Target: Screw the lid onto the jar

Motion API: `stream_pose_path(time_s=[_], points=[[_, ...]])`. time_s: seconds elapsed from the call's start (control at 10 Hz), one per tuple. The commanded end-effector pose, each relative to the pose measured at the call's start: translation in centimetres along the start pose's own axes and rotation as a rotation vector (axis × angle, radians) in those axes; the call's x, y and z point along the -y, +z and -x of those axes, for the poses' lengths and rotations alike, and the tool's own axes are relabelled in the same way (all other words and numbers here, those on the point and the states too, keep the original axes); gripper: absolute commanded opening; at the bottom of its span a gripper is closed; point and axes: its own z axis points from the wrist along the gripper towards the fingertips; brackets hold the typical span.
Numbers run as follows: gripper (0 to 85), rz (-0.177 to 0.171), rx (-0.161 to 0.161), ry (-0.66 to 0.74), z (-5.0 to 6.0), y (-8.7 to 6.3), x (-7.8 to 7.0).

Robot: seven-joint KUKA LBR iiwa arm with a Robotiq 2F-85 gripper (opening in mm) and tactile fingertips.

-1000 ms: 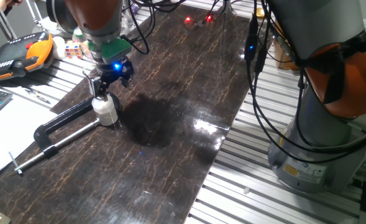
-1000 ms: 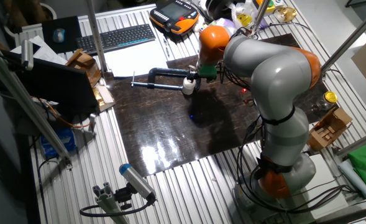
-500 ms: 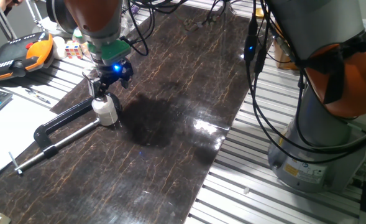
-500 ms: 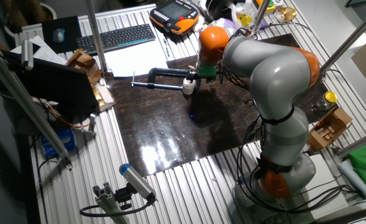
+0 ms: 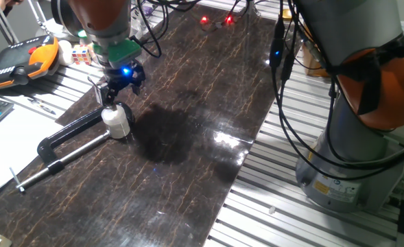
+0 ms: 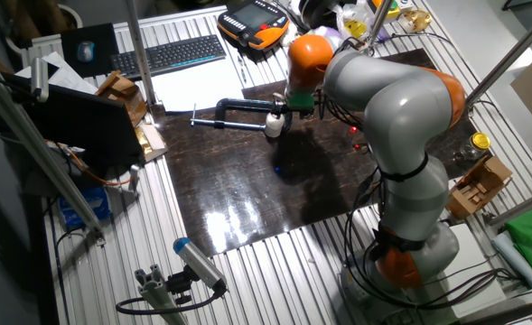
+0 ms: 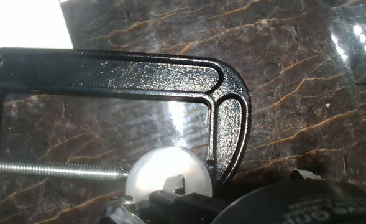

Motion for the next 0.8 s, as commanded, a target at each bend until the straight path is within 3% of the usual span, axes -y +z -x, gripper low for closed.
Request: stream_pose_path(time_s=[0.0, 0.7], points=[[84.0, 0.000, 0.005, -0.005, 0.06, 0.10, 0.29], [83.7, 0.002, 0.011, -0.014, 0.34, 0.68, 0.89]])
